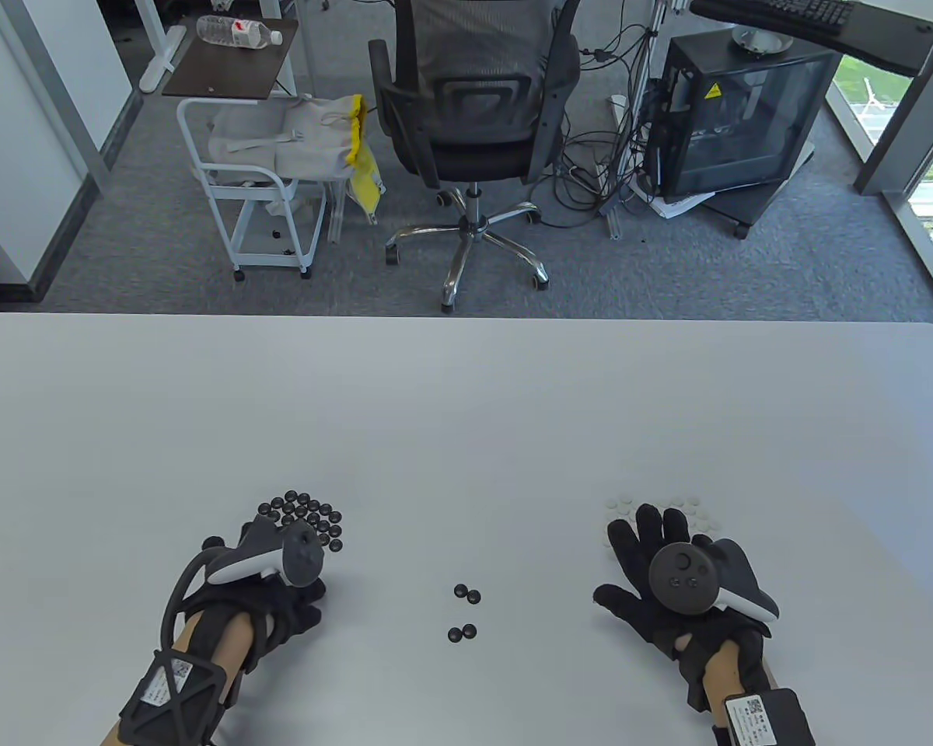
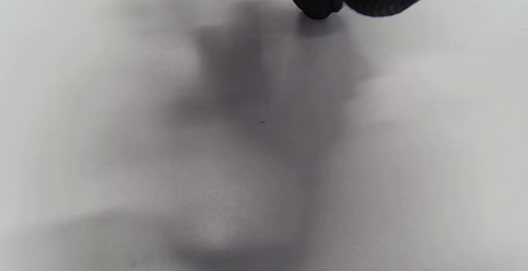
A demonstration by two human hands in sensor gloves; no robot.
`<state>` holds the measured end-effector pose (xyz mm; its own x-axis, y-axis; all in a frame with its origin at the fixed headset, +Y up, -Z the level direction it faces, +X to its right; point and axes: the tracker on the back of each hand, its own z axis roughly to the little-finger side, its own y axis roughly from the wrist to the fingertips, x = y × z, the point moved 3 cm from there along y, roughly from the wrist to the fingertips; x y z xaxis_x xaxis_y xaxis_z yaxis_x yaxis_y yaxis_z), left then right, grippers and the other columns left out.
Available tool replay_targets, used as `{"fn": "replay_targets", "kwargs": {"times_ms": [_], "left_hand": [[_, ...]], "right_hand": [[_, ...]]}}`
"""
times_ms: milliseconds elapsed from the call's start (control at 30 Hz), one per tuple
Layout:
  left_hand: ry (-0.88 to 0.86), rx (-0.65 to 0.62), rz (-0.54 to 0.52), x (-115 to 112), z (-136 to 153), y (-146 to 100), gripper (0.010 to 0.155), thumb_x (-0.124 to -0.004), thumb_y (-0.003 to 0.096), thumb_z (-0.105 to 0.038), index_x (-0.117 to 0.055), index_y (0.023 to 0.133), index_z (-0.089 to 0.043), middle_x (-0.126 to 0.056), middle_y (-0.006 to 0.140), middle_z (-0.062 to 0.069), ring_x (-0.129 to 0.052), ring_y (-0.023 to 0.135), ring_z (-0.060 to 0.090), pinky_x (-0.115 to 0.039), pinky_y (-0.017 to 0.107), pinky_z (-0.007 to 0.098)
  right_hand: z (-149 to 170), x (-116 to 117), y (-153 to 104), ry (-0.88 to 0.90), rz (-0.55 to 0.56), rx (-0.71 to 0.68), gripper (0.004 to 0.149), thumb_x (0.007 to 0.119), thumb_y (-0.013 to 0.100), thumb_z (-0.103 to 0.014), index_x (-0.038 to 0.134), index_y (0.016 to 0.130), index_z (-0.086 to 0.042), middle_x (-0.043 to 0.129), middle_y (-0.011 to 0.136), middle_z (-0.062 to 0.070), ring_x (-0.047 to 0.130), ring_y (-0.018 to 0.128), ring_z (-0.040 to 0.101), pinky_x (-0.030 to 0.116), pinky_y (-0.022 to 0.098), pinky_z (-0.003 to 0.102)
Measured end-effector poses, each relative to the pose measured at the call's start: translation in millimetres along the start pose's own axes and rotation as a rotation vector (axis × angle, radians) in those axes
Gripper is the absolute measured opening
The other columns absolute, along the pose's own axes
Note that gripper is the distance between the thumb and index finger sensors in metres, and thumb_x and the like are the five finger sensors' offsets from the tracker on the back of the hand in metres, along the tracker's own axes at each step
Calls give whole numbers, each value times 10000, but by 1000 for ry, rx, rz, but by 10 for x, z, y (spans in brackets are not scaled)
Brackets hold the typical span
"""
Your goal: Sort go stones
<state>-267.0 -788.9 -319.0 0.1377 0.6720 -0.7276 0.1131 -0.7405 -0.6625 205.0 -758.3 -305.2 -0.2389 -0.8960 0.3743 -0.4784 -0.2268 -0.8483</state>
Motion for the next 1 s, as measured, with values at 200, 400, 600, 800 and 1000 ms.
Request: {"fn": "replay_targets", "kwargs": {"times_ms": [200, 400, 600, 800, 1000], "left_hand": [[-54, 16, -6, -19, 126, 68, 667, -539, 497, -511, -361, 1127, -385, 165, 1055, 228, 180, 892, 518, 23, 478, 793], [-84, 9, -5, 72, 100, 179, 668, -531, 499, -498, -335, 1128, -388, 185, 1043, 227, 196, 885, 515, 30, 476, 793], [-79, 24, -42, 248, 41, 139, 681, -526, 496, -511, -375, 1143, -360, 188, 1047, 231, 203, 881, 519, 34, 474, 795], [-66, -122, -131, 601, -430, -92, 685, -520, 491, -549, -583, 1133, -318, 100, 1112, 220, 166, 903, 526, 14, 482, 796], [15, -253, -93, 639, -1056, -56, 663, -528, 494, -545, -679, 1097, -315, 27, 1142, 224, 112, 924, 535, -15, 492, 797]], "right_hand": [[1, 15, 9, 2, -14, 6, 847, 542, 608, -514, 178, 1156, 19, -10, 1079, 445, -37, 911, 679, 113, 569, 885], [4, 12, 8, 5, -14, 8, 848, 542, 608, -514, 176, 1156, 19, -12, 1078, 445, -38, 909, 681, 113, 570, 885], [12, 6, 3, 9, -12, 12, 849, 542, 608, -514, 174, 1156, 21, -15, 1076, 447, -39, 909, 681, 112, 569, 886], [20, 21, 11, 7, -21, 17, 849, 540, 609, -515, 171, 1155, 20, -17, 1076, 446, -39, 908, 681, 112, 569, 885], [20, 19, 10, 8, -19, 14, 851, 543, 608, -515, 173, 1156, 21, -14, 1078, 445, -38, 910, 681, 113, 570, 885]]}}
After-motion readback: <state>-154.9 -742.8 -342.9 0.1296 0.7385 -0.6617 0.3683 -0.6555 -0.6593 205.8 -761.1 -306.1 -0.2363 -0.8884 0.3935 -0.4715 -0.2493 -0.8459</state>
